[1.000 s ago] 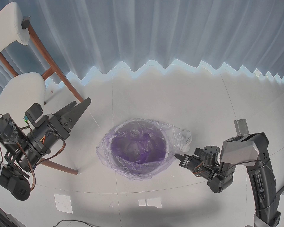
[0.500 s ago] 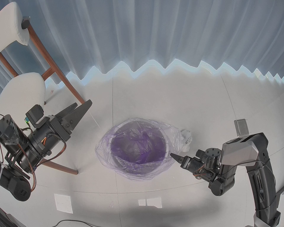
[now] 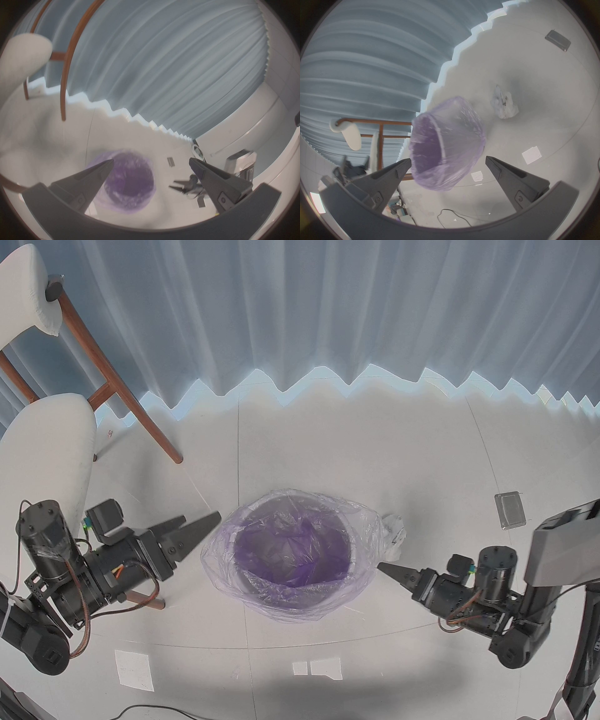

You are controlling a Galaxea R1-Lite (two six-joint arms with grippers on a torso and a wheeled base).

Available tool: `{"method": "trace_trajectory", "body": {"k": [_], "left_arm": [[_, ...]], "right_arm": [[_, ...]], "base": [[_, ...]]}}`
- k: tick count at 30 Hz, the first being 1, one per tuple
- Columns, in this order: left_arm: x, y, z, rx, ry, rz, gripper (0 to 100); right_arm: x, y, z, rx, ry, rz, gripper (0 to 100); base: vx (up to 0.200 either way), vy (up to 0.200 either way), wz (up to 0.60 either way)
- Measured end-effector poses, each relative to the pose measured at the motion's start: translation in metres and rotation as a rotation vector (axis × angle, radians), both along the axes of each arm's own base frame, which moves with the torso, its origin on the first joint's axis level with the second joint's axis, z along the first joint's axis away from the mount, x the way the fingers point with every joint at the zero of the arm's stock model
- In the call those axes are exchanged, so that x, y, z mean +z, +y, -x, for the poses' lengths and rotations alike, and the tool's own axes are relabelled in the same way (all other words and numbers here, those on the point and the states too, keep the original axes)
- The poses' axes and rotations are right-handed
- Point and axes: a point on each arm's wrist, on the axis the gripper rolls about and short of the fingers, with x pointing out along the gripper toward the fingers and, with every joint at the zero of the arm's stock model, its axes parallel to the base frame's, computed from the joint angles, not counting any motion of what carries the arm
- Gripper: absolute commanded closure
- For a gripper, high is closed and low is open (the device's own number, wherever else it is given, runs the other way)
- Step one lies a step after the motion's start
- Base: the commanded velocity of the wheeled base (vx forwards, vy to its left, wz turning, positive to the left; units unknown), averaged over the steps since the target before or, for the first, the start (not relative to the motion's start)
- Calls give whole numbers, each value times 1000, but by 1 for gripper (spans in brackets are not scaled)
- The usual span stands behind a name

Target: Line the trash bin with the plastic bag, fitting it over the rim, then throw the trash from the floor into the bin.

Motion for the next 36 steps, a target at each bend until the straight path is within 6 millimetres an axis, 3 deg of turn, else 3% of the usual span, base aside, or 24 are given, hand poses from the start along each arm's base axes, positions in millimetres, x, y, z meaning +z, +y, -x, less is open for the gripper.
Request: {"method": "trace_trajectory", "body": {"k": [8, 15, 20, 27, 36], "left_arm": [[-29, -9, 5, -36, 297, -57, 0], [-56, -16, 6, -53, 509, -108, 0], [-81, -22, 2, -61, 635, -149, 0], [-108, -34, -8, -71, 713, -155, 0], [-115, -43, -32, -40, 656, -11, 0]], "right_arm": [[53, -53, 55, -122, -38, -68, 0], [73, -109, 67, -353, -103, -116, 0], [81, -134, 68, -478, -134, -158, 0], [89, -152, 67, -557, -168, -193, 0], [92, -155, 68, -568, -187, -196, 0]], "base": [[0, 0, 0], [0, 0, 0], [0, 0, 0], [0, 0, 0], [0, 0, 0]]}}
